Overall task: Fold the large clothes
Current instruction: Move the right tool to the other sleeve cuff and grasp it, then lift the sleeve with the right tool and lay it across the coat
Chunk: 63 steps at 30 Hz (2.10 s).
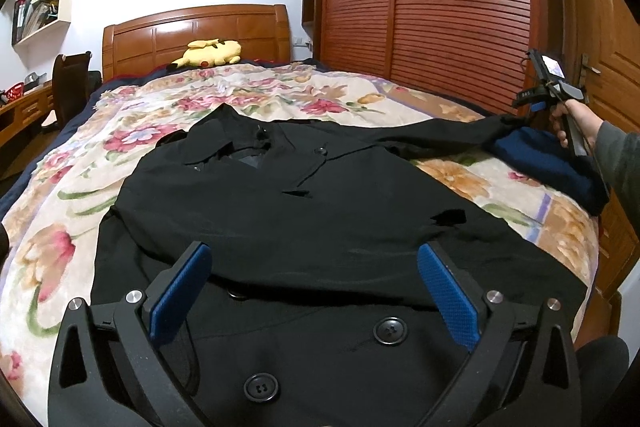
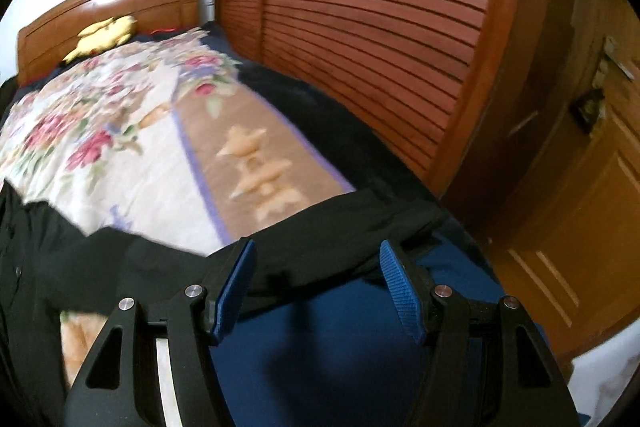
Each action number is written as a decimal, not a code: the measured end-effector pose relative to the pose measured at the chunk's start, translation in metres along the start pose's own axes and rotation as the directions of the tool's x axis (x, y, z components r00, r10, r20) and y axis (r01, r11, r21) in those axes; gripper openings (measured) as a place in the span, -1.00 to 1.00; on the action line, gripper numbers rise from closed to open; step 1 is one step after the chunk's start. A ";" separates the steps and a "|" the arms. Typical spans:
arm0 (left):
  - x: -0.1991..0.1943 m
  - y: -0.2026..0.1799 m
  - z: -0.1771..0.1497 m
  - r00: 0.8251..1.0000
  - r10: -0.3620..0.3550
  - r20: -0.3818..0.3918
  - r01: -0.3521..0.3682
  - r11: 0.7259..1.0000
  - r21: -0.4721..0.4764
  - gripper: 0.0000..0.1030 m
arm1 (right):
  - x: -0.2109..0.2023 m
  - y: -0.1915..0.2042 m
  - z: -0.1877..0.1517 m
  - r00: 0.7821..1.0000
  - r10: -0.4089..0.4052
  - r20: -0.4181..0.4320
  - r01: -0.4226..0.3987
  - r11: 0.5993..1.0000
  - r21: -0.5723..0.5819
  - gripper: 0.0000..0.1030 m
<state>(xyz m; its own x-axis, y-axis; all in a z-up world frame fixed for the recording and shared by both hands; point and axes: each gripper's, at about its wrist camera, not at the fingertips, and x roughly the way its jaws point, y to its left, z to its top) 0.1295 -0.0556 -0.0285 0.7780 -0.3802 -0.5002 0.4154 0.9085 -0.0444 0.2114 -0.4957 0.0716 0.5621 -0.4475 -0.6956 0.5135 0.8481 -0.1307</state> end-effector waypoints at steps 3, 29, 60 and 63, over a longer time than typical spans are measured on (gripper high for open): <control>0.002 0.000 0.000 1.000 -0.002 -0.005 0.002 1.000 0.002 1.00 | 0.014 -0.006 -0.002 1.000 -0.009 -0.028 0.010 0.999 0.053 0.28; 0.003 0.007 0.001 1.000 -0.007 -0.007 0.007 1.000 -0.024 1.00 | -0.044 0.037 -0.003 0.988 0.140 0.073 -0.125 0.976 -0.180 -0.90; -0.047 0.065 -0.015 0.996 0.088 0.030 -0.086 0.993 -0.078 1.00 | -0.257 0.174 -0.142 0.713 0.701 0.016 -0.509 0.533 -0.676 -0.93; -0.050 0.072 -0.016 0.995 0.096 0.032 -0.093 0.992 -0.090 1.00 | -0.246 0.175 -0.150 0.698 0.716 -0.034 -0.548 0.502 -0.669 -0.93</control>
<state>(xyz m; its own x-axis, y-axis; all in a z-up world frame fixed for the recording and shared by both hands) 0.1126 0.0317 -0.0206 0.8290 -0.2964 -0.4743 0.2973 0.9518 -0.0751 0.0659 -0.1947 0.1144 0.7374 0.3043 -0.6030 -0.4836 0.8611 -0.1568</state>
